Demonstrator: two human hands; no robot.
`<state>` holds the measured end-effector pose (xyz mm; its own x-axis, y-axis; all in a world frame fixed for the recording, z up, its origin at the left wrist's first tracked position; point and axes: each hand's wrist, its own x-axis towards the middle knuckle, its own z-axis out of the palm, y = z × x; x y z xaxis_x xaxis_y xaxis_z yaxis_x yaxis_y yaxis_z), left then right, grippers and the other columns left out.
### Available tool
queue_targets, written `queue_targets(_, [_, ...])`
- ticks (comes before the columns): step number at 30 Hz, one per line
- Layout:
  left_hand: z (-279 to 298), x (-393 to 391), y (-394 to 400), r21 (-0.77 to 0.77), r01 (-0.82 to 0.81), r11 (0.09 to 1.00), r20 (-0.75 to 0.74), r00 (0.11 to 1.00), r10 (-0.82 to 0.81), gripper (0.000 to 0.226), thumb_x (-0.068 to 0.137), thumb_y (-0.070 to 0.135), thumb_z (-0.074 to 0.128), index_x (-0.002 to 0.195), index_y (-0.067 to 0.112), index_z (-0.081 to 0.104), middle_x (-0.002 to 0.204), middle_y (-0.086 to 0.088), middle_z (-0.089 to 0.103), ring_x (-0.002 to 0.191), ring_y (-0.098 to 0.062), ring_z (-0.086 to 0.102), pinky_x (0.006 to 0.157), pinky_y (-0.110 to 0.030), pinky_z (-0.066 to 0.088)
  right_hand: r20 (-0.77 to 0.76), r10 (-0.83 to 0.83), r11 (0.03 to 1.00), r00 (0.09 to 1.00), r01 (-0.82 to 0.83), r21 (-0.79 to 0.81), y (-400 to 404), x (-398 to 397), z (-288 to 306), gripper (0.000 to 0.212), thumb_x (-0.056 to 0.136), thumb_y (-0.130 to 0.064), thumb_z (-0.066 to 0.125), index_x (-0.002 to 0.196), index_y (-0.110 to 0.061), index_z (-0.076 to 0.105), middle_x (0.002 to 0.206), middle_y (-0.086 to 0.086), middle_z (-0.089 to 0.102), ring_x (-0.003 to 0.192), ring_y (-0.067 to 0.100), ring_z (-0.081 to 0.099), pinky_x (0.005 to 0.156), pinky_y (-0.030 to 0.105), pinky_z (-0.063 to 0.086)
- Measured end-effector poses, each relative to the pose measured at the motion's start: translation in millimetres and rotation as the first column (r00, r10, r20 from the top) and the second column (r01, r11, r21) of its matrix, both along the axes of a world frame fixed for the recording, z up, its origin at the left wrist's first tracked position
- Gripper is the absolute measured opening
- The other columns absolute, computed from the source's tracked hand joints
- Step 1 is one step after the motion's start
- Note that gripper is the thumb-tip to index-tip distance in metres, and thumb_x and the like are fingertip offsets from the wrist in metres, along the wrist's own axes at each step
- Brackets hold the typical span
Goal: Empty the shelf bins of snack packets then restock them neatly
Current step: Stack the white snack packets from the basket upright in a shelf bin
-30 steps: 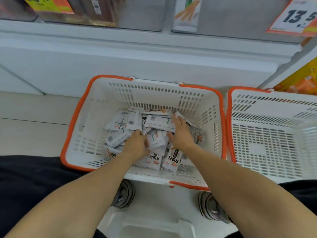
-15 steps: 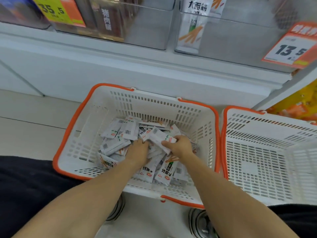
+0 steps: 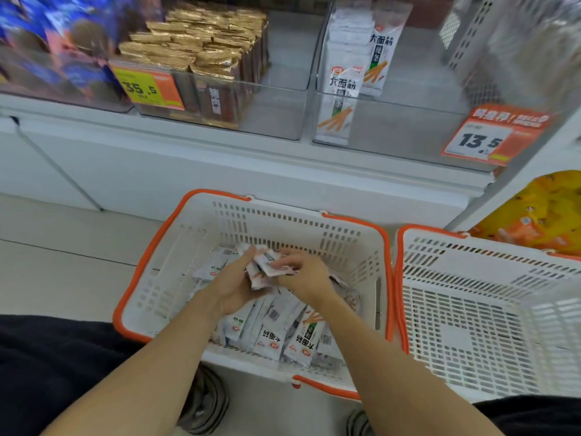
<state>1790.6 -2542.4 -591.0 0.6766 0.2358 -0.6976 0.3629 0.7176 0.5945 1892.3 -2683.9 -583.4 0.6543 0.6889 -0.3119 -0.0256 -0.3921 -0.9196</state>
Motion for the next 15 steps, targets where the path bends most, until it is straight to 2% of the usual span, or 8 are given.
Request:
queue_targets(2, [3,-4,-3,0.062,-0.045,0.997,-0.016,0.999,0.046,0.027,0.103,0.021,0.053,0.123,0.007,0.065,0.119,-0.019,0.070,0.089,-0.028,0.073,0.063,-0.036,0.061,0.020,0.200,0.979,0.980,-0.199,-0.054,2,-8,0,0.035,0.074,-0.020,0.090,0.106,-0.016,0.079,0.144,-0.010,0.052,0.127,0.004,0.049,0.108,0.034,0.046])
queue_targets(3, [3,-7,-4,0.104,-0.068,0.992,-0.028,0.997,0.071,0.022,0.101,0.010,0.055,0.120,0.006,0.065,0.114,-0.019,0.072,0.085,-0.029,0.073,0.059,-0.035,0.061,-0.012,0.238,0.970,0.971,-0.239,-0.048,3,-11,0,0.039,0.072,-0.025,0.090,0.109,-0.018,0.078,0.144,-0.010,0.054,0.128,0.006,0.052,0.108,0.035,0.047])
queue_targets(5, [2,-10,-3,0.150,-0.067,0.986,-0.022,0.997,0.071,0.023,0.097,-0.001,0.057,0.118,0.005,0.063,0.109,-0.020,0.073,0.089,-0.033,0.073,0.061,-0.038,0.062,-0.031,0.206,0.975,0.978,-0.208,-0.080,3,-15,1,0.046,0.072,-0.035,0.090,0.112,-0.021,0.073,0.131,-0.008,0.063,0.117,0.012,0.061,0.101,0.037,0.051])
queue_targets(7, [1,-11,-1,0.167,-0.044,0.985,-0.020,0.999,0.048,0.030,0.093,-0.004,0.061,0.122,0.004,0.061,0.116,-0.021,0.071,0.105,-0.037,0.069,0.075,-0.045,0.061,-0.026,0.063,0.990,0.998,-0.066,-0.127,0,-15,1,0.051,0.073,-0.033,0.090,0.111,-0.021,0.058,0.115,-0.003,0.066,0.098,0.014,0.065,0.083,0.033,0.055])
queue_targets(9, [4,-9,0,0.194,-0.005,0.981,-0.034,0.999,0.011,0.036,0.090,-0.005,0.064,0.125,0.003,0.059,0.120,-0.021,0.069,0.112,-0.038,0.066,0.086,-0.051,0.058,-0.111,-0.078,0.990,0.991,0.064,-0.126,-4,-7,-2,0.047,0.075,-0.021,0.090,0.104,-0.019,0.052,0.103,0.005,0.069,0.087,0.019,0.070,0.071,0.034,0.060])
queue_targets(10, [5,-8,0,0.195,0.029,0.980,-0.032,0.999,-0.024,0.036,0.090,-0.004,0.065,0.125,0.002,0.060,0.120,-0.022,0.070,0.111,-0.038,0.067,0.087,-0.051,0.058,-0.156,-0.099,0.989,0.983,0.080,-0.123,-8,-2,-2,0.042,0.076,-0.015,0.088,0.101,-0.018,0.055,0.102,0.010,0.071,0.088,0.023,0.071,0.070,0.035,0.061])
queue_targets(13, [2,-8,4,0.135,0.086,0.987,0.004,0.996,-0.087,0.036,0.090,0.011,0.067,0.125,0.003,0.063,0.118,-0.023,0.070,0.103,-0.039,0.070,0.076,-0.048,0.062,-0.223,0.007,0.990,0.975,-0.039,-0.138,-21,19,7,0.023,0.083,-0.001,0.078,0.097,-0.015,0.065,0.105,0.015,0.070,0.084,0.023,0.070,0.065,0.030,0.060])
queue_targets(15, [-4,-10,9,0.186,0.127,0.974,-0.009,0.992,-0.128,0.041,0.091,0.022,0.068,0.128,0.004,0.063,0.116,-0.020,0.071,0.104,-0.038,0.070,0.083,-0.047,0.061,-0.278,0.067,0.988,0.958,-0.103,-0.119,-32,35,16,0.020,0.088,0.002,0.070,0.098,-0.016,0.072,0.116,0.012,0.067,0.092,0.022,0.068,0.072,0.030,0.059])
